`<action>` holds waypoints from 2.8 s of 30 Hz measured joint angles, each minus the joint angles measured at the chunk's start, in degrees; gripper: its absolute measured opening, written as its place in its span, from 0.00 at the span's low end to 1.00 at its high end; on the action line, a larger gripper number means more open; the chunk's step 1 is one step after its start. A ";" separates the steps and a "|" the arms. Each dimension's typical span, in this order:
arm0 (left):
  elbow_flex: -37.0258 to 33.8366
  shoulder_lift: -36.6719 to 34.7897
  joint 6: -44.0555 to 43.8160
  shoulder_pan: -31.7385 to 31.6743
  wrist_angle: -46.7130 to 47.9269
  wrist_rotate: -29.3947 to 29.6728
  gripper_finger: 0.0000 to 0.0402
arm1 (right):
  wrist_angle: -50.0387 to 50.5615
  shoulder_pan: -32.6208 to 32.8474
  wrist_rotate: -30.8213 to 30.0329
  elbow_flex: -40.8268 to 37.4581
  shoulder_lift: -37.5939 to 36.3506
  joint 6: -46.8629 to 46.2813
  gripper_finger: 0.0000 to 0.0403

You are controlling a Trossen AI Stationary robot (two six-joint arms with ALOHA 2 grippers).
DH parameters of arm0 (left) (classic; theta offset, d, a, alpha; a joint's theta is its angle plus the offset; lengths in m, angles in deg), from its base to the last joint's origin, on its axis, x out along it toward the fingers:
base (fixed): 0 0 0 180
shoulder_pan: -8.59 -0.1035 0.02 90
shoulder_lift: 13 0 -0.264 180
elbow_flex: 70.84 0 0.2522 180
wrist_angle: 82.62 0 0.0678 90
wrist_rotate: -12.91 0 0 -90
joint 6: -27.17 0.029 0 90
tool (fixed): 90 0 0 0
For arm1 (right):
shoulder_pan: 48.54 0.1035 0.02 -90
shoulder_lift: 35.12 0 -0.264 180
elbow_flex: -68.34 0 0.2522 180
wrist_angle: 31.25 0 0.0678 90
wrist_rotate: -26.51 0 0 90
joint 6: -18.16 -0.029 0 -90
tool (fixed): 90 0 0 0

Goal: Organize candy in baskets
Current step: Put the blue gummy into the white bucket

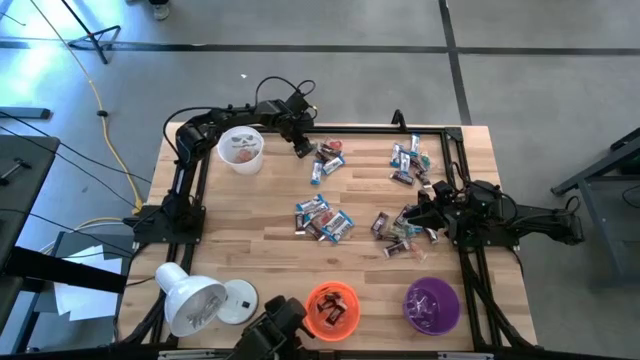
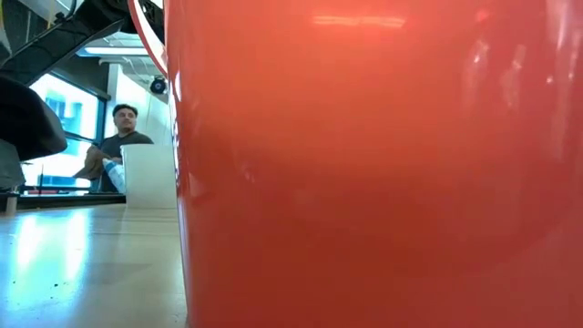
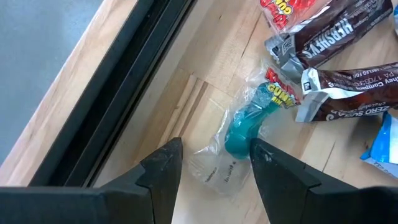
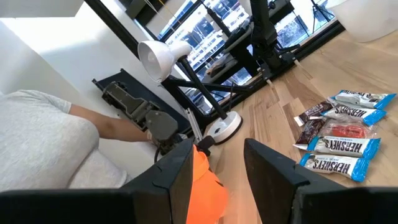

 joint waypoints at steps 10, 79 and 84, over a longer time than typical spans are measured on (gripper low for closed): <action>0.00 0.12 -0.10 0.00 0.48 1.61 0.21 | -0.01 0.01 0.00 -0.01 0.00 0.00 0.34; -21.24 -48.46 -24.32 -3.44 26.36 20.50 0.29 | -0.01 0.01 0.01 0.00 0.00 0.00 0.34; -21.33 -48.50 -24.34 -3.39 26.32 17.46 0.32 | 0.00 0.01 0.01 0.00 0.00 -0.01 0.34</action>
